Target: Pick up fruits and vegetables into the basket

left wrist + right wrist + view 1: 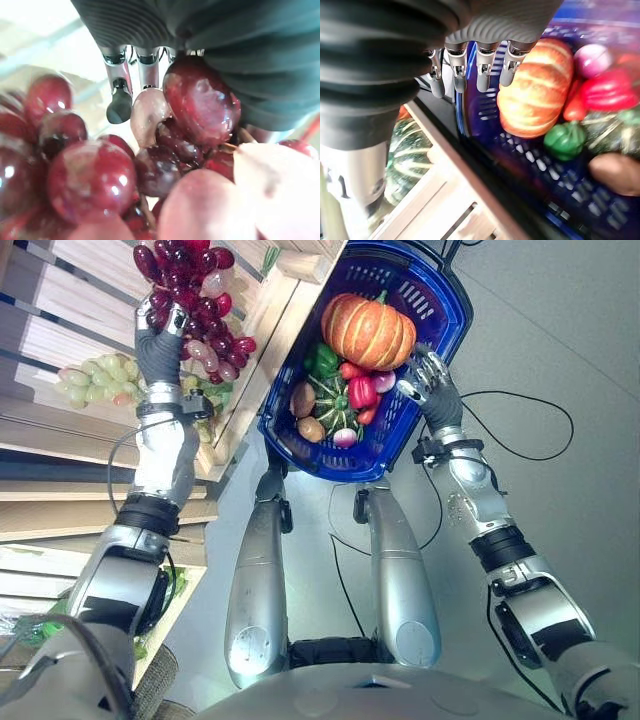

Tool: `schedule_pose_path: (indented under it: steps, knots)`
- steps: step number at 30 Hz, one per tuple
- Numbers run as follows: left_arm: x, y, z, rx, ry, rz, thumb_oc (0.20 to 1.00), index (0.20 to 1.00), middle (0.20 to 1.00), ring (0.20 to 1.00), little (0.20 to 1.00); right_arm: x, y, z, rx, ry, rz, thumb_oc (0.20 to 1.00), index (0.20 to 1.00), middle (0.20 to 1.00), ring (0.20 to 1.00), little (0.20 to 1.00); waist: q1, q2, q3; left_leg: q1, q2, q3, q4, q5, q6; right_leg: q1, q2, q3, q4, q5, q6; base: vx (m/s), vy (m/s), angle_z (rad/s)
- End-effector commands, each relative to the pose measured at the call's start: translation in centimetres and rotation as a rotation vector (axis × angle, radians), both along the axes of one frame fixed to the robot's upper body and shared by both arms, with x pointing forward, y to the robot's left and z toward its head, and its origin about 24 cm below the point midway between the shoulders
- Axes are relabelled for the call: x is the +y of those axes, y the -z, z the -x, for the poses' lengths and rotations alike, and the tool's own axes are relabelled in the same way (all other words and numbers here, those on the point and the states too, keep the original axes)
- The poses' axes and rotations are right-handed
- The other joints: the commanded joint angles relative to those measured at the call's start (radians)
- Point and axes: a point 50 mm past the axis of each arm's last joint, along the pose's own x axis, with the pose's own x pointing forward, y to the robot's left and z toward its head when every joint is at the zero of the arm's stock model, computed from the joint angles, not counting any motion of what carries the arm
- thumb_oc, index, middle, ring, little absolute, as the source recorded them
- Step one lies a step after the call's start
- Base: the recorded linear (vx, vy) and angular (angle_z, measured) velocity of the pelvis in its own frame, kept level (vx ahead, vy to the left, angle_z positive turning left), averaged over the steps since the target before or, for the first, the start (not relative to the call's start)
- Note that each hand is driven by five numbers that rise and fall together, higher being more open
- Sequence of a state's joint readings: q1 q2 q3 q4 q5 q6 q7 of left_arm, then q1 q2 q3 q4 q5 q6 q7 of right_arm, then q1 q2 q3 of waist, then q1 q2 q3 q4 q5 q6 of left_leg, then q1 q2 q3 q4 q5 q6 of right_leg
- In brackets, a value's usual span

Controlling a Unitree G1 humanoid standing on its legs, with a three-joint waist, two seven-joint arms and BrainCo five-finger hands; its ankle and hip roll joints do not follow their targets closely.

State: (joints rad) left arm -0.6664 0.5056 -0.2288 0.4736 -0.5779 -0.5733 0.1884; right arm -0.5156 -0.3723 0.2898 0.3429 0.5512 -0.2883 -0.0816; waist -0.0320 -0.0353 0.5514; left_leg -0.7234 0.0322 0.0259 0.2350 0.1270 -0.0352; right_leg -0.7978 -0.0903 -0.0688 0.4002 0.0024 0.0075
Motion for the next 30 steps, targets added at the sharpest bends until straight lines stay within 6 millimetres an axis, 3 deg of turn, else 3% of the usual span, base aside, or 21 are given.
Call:
schedule_pose_path:
  steps: [1, 6, 15, 30]
  knots:
    - [-1.6, -4.0, 2.0, -0.251, 0.077, -0.053, 0.2, 0.2, 0.2, 0.2, 0.2, 1.0, -2.5, 1.6, -0.155, -0.065, 0.03, 1.0, 1.0, 1.0, 1.0, 1.0, 0.015, 0.025, -0.031, -0.002, -0.019, -0.063, 0.062, -0.075, -0.006, 0.073, -0.017, -0.036, -0.058, 0.022, 0.052, 0.0, 0.0, 0.0]
    - [-3.9, -5.4, 3.4, -0.327, 0.193, -0.109, 0.2, 0.2, 0.2, 0.2, 0.2, 2.5, -4.6, 2.5, -0.241, -0.156, 0.068, 1.0, 1.0, 1.0, 1.0, 1.0, 0.017, 0.029, -0.031, 0.001, -0.023, -0.059, 0.053, -0.067, -0.005, 0.079, -0.023, -0.038, -0.071, 0.03, 0.054, 0.0, 0.0, 0.0]
    - [-7.6, -6.8, 5.2, -0.403, 0.383, -0.188, 0.2, 0.2, 0.2, 0.2, 0.2, 4.8, -6.7, 3.5, -0.312, -0.304, 0.091, 1.0, 1.0, 1.0, 1.0, 1.0, 0.02, 0.032, -0.031, 0.005, -0.025, -0.055, 0.041, -0.055, -0.001, 0.087, -0.027, -0.04, -0.085, 0.043, 0.058, 0.0, 0.0, 0.0]
    - [-11.7, -7.9, 6.9, -0.469, 0.57, -0.253, 0.2, 0.2, 0.2, 0.2, 0.2, 8.0, -7.5, 4.0, -0.271, -0.479, 0.086, 1.0, 1.0, 1.0, 1.0, 1.0, 0.023, 0.025, -0.031, 0.011, -0.027, -0.053, 0.029, -0.042, 0.001, 0.097, -0.03, -0.046, -0.105, 0.062, 0.06, 0.0, 0.0, 0.0]
